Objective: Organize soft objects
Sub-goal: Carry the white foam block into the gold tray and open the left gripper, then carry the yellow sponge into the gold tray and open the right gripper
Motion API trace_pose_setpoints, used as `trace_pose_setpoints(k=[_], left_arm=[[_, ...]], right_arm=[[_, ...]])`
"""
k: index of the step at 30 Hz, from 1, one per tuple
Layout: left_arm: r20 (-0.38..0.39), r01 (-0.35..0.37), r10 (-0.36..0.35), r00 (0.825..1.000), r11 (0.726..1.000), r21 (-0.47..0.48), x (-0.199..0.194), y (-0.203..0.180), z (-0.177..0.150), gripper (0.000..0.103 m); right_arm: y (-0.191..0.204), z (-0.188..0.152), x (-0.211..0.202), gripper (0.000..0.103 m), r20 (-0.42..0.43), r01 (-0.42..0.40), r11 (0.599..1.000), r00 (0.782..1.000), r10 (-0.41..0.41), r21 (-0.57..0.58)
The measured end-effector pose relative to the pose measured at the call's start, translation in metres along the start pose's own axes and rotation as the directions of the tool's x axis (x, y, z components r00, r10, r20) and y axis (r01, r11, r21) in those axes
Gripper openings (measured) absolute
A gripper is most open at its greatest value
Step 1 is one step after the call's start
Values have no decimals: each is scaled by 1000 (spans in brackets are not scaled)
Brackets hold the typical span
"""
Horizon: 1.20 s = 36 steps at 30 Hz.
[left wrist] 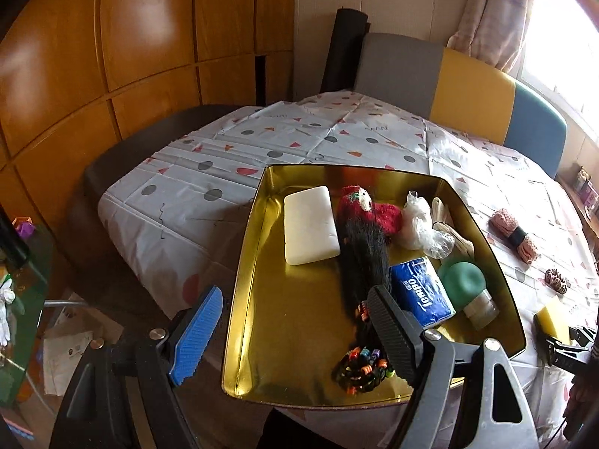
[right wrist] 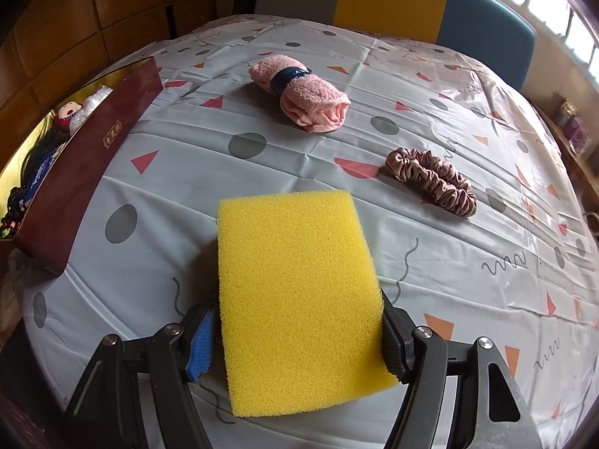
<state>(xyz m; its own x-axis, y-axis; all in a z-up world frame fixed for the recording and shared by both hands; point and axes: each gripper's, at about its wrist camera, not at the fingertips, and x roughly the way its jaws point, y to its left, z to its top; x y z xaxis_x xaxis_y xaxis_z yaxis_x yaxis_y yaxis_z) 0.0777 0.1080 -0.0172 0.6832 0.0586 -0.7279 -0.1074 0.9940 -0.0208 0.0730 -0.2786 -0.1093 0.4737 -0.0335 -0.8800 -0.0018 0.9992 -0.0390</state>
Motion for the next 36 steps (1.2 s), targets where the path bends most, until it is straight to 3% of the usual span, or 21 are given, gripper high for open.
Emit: trace_pose_setpoints(k=[13, 20, 24, 28, 33, 36], left_arm=[[4, -6, 6, 1000, 1000, -26, -6, 16, -10, 81], [11, -17, 17, 1000, 998, -60, -6, 32, -11, 81], [27, -27, 30, 999, 995, -94, -9, 44, -8, 81], [35, -54, 59, 998, 989, -140, -12, 63, -6, 81], [34, -84, 92, 995, 977, -196, -14, 87, -6, 81], [32, -97, 106, 994, 971, -218, -16, 99, -7, 81]], right_arm=[[9, 6, -9, 70, -47, 55, 991, 998, -50, 119], [38, 32, -55, 70, 82, -53, 985, 996, 40, 163], [88, 55, -79, 70, 140, -161, 983, 979, 148, 86], [157, 78, -92, 70, 152, -292, 956, 944, 292, -21], [247, 99, -81, 70, 72, -428, 898, 897, 436, -98], [289, 105, -62, 70, 11, -455, 883, 888, 459, -114]])
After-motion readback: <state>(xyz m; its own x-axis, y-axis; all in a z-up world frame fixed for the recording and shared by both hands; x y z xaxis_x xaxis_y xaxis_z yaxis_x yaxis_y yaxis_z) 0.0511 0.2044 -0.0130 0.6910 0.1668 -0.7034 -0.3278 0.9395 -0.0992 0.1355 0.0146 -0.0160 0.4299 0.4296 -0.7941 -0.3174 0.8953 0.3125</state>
